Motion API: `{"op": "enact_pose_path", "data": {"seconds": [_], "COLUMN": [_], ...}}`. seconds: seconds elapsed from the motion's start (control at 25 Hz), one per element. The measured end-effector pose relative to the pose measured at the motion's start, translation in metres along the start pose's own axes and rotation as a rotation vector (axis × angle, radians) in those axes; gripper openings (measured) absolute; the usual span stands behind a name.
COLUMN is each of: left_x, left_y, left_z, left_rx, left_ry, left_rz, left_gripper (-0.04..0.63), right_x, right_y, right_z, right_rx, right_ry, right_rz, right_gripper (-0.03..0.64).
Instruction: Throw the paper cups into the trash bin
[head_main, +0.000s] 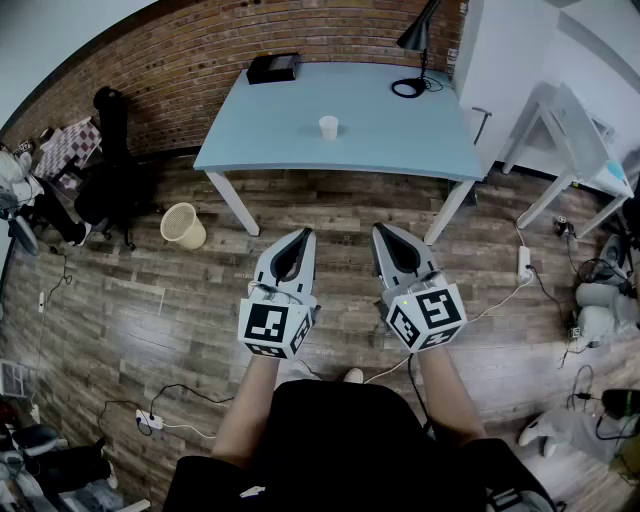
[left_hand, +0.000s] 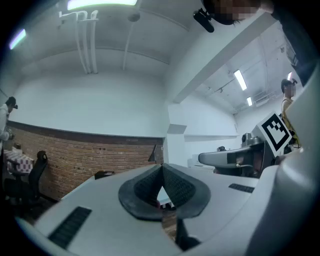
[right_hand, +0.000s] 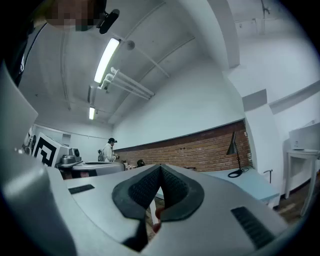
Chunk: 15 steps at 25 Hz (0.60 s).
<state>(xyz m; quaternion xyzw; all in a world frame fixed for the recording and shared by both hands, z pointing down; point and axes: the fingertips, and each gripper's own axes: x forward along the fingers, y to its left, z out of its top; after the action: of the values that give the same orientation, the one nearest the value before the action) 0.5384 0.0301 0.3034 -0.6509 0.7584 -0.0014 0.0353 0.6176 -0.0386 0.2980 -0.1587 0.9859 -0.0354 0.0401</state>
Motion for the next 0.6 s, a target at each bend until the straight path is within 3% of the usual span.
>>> {"op": "enact_pose_path", "data": {"seconds": [0.6], "left_x": [-0.003], "left_y": [-0.006], "left_z": [-0.004], "left_rx": [0.015], "left_ry": [0.017], "left_rz": [0.015], "left_gripper": [0.002], "right_x": [-0.003], "right_y": [-0.004], "right_z": [-0.013], "right_rx": [0.001], "right_ry": [0.042], "right_rz": [0.012], "right_gripper": [0.003]}}
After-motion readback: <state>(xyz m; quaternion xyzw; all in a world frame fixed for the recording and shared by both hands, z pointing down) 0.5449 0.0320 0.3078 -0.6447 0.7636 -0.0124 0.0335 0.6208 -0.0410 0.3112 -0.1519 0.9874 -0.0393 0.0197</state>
